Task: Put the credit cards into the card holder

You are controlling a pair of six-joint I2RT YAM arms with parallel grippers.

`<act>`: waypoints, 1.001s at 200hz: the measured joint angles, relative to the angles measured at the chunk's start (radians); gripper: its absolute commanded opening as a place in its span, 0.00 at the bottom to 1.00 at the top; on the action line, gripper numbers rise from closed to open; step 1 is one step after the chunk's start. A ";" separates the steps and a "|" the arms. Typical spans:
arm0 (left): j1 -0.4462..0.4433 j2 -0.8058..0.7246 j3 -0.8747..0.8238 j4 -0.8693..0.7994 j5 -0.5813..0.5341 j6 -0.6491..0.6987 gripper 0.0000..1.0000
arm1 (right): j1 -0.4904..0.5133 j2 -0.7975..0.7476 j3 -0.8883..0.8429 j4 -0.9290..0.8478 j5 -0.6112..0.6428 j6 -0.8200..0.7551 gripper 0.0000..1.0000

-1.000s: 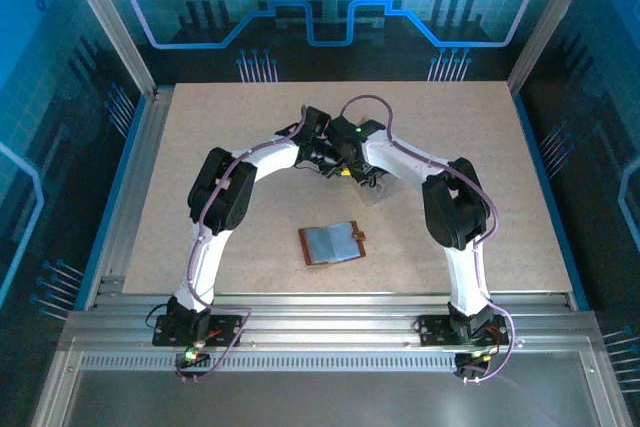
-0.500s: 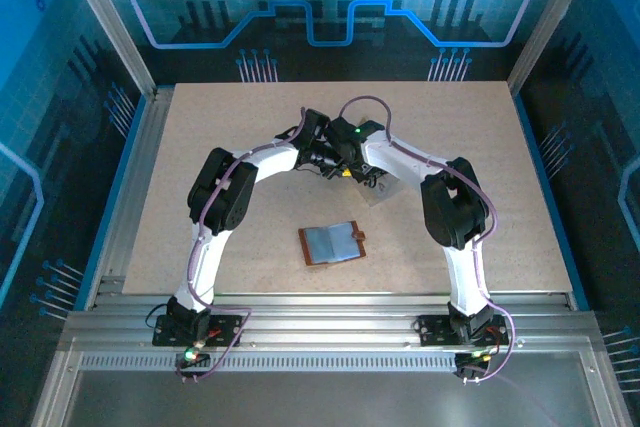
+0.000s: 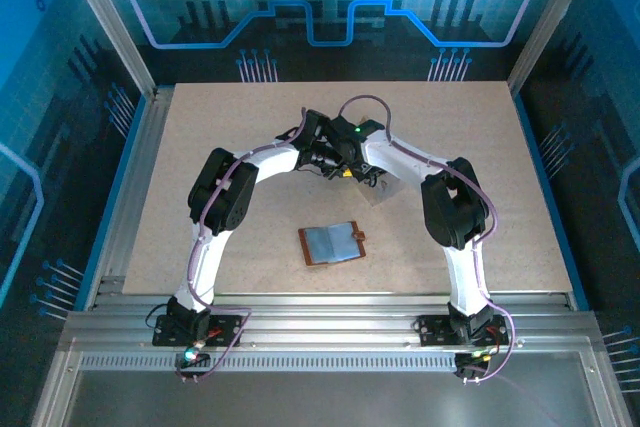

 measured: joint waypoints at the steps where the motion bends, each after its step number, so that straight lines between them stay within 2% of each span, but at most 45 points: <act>1: 0.000 0.000 0.000 0.000 0.000 0.000 0.14 | 0.000 0.000 0.000 0.000 0.000 0.000 0.27; 111: 0.000 0.000 -0.006 0.007 0.000 0.000 0.14 | 0.000 -0.001 0.029 -0.013 0.002 -0.011 0.19; 200: 0.000 0.000 -0.006 0.010 0.000 0.000 0.14 | 0.000 -0.006 0.063 -0.052 -0.026 -0.034 0.06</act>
